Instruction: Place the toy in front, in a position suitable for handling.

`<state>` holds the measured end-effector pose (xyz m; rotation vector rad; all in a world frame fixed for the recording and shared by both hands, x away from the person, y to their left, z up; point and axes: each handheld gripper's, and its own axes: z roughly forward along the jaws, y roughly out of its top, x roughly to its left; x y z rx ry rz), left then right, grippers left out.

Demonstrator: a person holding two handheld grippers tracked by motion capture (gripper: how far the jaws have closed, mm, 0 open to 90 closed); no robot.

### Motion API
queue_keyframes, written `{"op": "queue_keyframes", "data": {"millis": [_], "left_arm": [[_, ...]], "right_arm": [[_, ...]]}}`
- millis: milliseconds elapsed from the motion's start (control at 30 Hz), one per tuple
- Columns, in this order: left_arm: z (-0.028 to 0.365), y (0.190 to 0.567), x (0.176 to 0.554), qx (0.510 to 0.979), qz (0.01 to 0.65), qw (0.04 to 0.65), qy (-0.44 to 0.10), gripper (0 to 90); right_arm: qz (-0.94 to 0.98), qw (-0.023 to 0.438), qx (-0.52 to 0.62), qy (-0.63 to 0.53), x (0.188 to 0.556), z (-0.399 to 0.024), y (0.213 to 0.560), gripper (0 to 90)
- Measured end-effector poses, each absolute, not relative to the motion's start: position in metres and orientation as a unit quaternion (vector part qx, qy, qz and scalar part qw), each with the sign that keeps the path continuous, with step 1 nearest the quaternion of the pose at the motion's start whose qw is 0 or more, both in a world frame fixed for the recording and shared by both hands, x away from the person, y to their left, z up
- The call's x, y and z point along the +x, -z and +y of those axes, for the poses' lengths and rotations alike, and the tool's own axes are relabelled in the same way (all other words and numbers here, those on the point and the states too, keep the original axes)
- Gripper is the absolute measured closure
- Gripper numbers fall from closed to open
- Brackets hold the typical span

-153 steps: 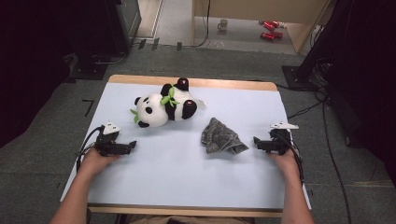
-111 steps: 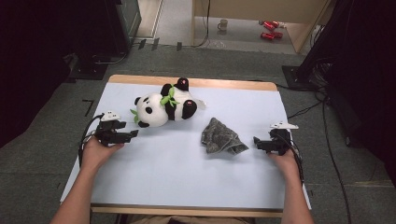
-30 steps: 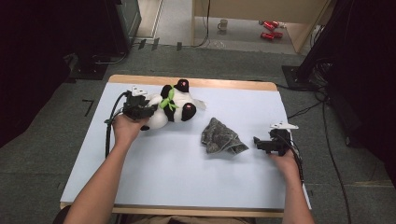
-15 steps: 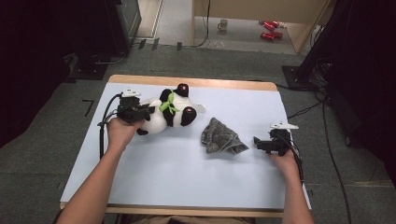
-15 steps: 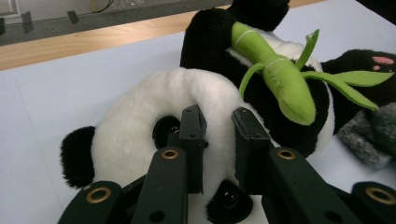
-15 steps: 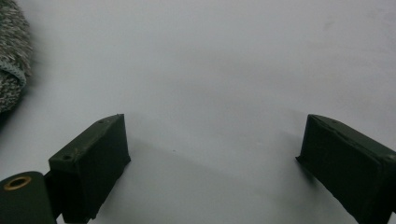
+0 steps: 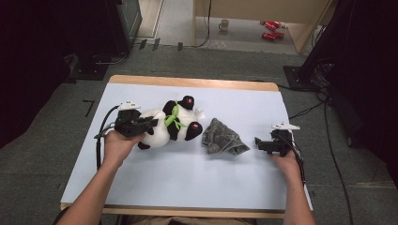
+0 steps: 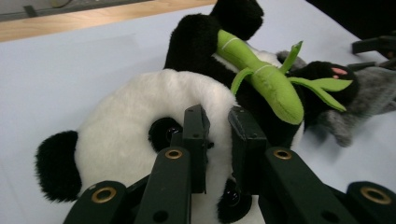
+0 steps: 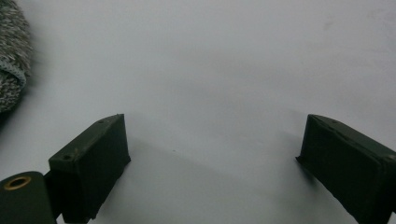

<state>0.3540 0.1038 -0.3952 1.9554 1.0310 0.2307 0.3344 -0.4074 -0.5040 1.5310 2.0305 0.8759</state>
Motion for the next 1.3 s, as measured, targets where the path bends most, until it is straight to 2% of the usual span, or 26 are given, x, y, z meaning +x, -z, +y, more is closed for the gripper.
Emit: {"op": "queue_keyframes", "data": {"millis": [200, 300, 333, 400, 500, 567, 667, 733, 767, 800, 867, 967, 1100, 1300], "left_arm": [[0.107, 0.401, 0.35, 0.791, 0.418, 0.43, -0.121, 75.4], [0.108, 0.405, 0.35, 0.797, 0.41, 0.423, -0.137, 67.6], [0.111, 0.407, 0.351, 0.792, 0.409, 0.432, -0.133, 60.6], [0.114, 0.408, 0.351, 0.789, 0.409, 0.44, -0.129, 58.1], [0.117, 0.407, 0.352, 0.786, 0.405, 0.45, -0.124, 47.6], [0.119, 0.407, 0.353, 0.785, 0.398, 0.459, -0.124, 44.3], [0.124, 0.408, 0.354, 0.794, 0.385, 0.453, -0.124, 35.0], [0.128, 0.41, 0.355, 0.801, 0.38, 0.445, -0.127, 32.3], [0.13, 0.411, 0.356, 0.803, 0.379, 0.441, -0.131, 27.4], [0.132, 0.412, 0.358, 0.804, 0.378, 0.439, -0.13, 27.4], [0.137, 0.419, 0.364, 0.808, 0.38, 0.438, -0.108, 20.2], [0.137, 0.427, 0.367, 0.808, 0.377, 0.444, -0.085, 18.0], [0.14, 0.435, 0.369, 0.806, 0.368, 0.455, -0.089, 14.8], [0.145, 0.441, 0.375, 0.809, 0.37, 0.45, -0.083, 17.5]], "right_arm": [[0.736, 0.224, 0.555, -0.317, 0.334, -0.407, 0.504, 7.0], [0.736, 0.224, 0.555, -0.317, 0.334, -0.407, 0.504, 7.0], [0.736, 0.224, 0.555, -0.318, 0.334, -0.407, 0.504, 7.0], [0.736, 0.224, 0.555, -0.318, 0.334, -0.407, 0.504, 7.0], [0.736, 0.224, 0.555, -0.318, 0.334, -0.407, 0.504, 7.0], [0.736, 0.224, 0.555, -0.317, 0.334, -0.407, 0.504, 7.0], [0.736, 0.224, 0.555, -0.318, 0.334, -0.407, 0.504, 7.0], [0.736, 0.224, 0.555, -0.318, 0.334, -0.407, 0.504, 7.0], [0.736, 0.224, 0.555, -0.318, 0.334, -0.407, 0.504, 7.0], [0.736, 0.224, 0.555, -0.318, 0.334, -0.407, 0.504, 7.0], [0.736, 0.224, 0.555, -0.317, 0.334, -0.407, 0.504, 7.0], [0.736, 0.224, 0.555, -0.317, 0.334, -0.407, 0.504, 7.0], [0.733, 0.226, 0.559, -0.315, 0.334, -0.407, 0.504, 7.0], [0.724, 0.231, 0.571, -0.311, 0.332, -0.404, 0.503, 7.1]]}}
